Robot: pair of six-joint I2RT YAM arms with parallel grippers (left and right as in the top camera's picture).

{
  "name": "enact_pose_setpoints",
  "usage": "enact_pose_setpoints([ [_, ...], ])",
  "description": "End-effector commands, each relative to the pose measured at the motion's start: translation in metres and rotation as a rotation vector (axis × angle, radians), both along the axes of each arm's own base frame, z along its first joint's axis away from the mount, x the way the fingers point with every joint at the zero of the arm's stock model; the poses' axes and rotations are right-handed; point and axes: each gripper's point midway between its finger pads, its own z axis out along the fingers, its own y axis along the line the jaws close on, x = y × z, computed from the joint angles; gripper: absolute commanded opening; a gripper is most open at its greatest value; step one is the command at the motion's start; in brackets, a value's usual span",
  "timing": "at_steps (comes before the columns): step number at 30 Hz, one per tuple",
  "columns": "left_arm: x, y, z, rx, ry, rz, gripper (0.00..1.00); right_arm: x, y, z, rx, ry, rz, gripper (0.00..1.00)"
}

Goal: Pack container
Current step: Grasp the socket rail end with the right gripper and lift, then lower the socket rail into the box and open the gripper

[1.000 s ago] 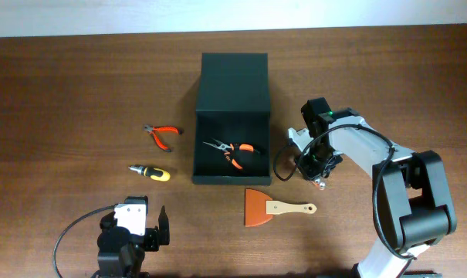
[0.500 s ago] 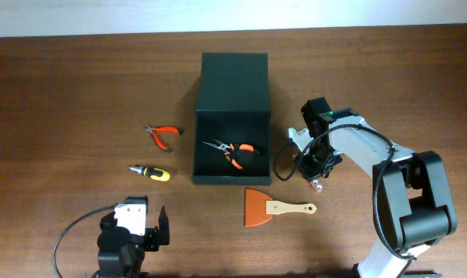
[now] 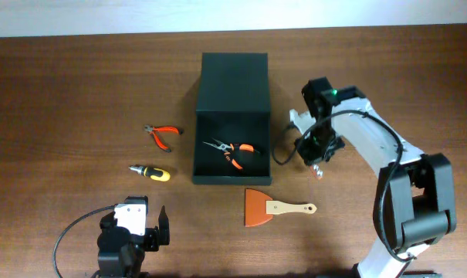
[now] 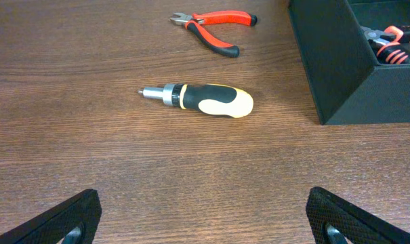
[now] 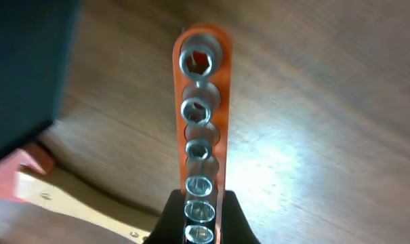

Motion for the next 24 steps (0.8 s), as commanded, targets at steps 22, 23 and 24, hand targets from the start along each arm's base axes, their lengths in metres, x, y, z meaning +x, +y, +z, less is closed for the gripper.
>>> enact_pose_setpoints([
  [22, 0.0, 0.002, -0.002, 0.017, 0.0, 0.003, 0.99, 0.009, 0.153, 0.094, 0.27, -0.189, 0.304, 0.04],
  [23, 0.0, 0.002, -0.002, 0.017, 0.0, 0.003, 0.99, 0.01, 0.156, 0.091, 0.245, -0.207, 0.323, 0.04],
  [24, 0.0, 0.002, -0.002, 0.017, 0.0, 0.003, 0.99, 0.011, 0.159, 0.089, 0.218, -0.225, 0.34, 0.04],
])
